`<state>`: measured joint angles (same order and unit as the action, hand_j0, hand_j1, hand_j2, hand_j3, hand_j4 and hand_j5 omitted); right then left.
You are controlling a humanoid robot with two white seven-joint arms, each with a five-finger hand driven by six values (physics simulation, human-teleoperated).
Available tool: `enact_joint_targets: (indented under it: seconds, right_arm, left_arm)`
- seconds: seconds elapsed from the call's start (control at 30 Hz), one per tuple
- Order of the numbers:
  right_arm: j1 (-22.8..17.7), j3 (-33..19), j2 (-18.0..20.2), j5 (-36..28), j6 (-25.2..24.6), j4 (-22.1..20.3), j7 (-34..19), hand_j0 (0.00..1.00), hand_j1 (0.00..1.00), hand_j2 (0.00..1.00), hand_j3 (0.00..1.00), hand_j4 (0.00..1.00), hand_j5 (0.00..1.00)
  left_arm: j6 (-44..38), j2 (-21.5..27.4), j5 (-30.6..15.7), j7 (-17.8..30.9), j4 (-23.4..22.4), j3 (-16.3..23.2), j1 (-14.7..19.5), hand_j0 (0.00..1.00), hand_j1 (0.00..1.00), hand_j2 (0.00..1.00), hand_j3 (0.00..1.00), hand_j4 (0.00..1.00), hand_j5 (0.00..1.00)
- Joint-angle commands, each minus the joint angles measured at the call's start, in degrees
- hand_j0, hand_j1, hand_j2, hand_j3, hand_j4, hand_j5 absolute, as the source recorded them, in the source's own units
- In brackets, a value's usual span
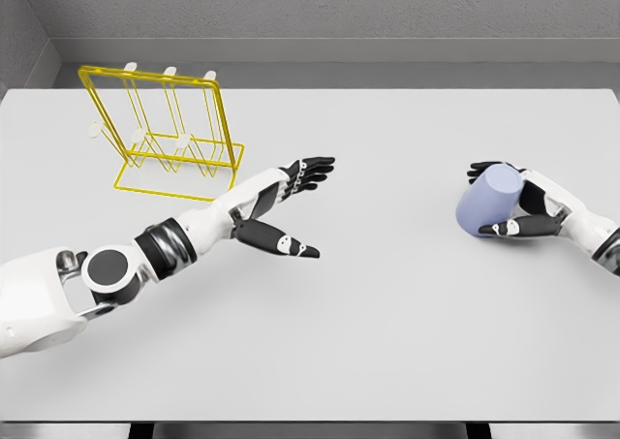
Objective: Place the cup on the cup holder with both arms
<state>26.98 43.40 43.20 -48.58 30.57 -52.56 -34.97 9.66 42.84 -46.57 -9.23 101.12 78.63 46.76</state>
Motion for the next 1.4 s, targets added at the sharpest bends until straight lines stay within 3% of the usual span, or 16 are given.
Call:
enact_joint_targets:
  seconds: [0.0,0.27,0.47,0.57,0.77,1.0,1.1,1.3,1.37]
  right_arm:
    - [0.00,0.11,0.04,0.07,0.01,0.00,-0.03,0.77,0.77,0.77,0.77,0.77,0.77]
    - [0.88,0.11,0.04,0.07,0.01,-0.97,-0.03,0.73,0.73,0.73,0.73,0.73,0.73]
    - [1.14,0.02,-0.05,0.16,0.10,-2.81,-0.03,0.72,0.72,0.72,0.72,0.72,0.72]
    - [1.14,0.02,-0.05,0.07,0.10,-3.69,-0.03,0.72,0.72,0.72,0.72,0.72,0.72]
    - [1.14,0.19,0.04,-0.02,0.01,-7.73,-0.03,0.70,0.70,0.70,0.70,0.70,0.70]
    - [1.23,2.13,-0.67,0.07,-0.25,-12.57,-0.03,0.69,0.69,0.69,0.69,0.69,0.69]
    - [1.23,2.30,-0.93,0.07,-0.25,-13.54,-0.03,0.69,0.69,0.69,0.69,0.69,0.69]
    - [2.90,5.64,-3.48,0.16,-0.34,-15.21,-0.03,0.68,0.68,0.68,0.68,0.68,0.68]
    - [3.69,6.17,-4.53,0.16,-0.43,-15.38,-0.03,0.67,0.67,0.67,0.67,0.67,0.67]
  left_arm:
    - [0.01,-0.12,-0.02,0.00,-0.04,-0.05,0.00,1.00,1.00,1.00,1.00,1.00,1.00]
    - [0.36,0.14,0.33,0.17,0.04,-0.14,-0.70,1.00,1.00,1.00,1.00,1.00,1.00]
    - [0.45,0.41,0.51,0.44,0.04,-3.21,-4.22,1.00,1.00,1.00,1.00,1.00,1.00]
    - [0.45,-0.30,0.42,0.52,0.04,-3.74,-3.96,1.00,1.00,1.00,1.00,1.00,1.00]
    - [0.45,-4.43,0.34,0.26,0.04,-3.92,-3.52,1.00,1.00,1.00,1.00,1.00,1.00]
    - [-0.25,-4.43,0.25,0.26,0.04,-4.80,-3.43,1.00,1.00,1.00,1.00,1.00,1.00]
    - [-0.69,-3.29,0.16,0.35,0.04,-5.59,-3.78,1.00,1.00,1.00,1.00,1.00,1.00]
    - [3.88,5.24,0.16,0.61,0.13,-5.50,-4.74,1.00,1.00,1.00,1.00,1.00,1.00]
    - [7.66,6.91,0.25,3.95,0.13,-5.32,-5.45,1.00,1.00,1.00,1.00,1.00,1.00]
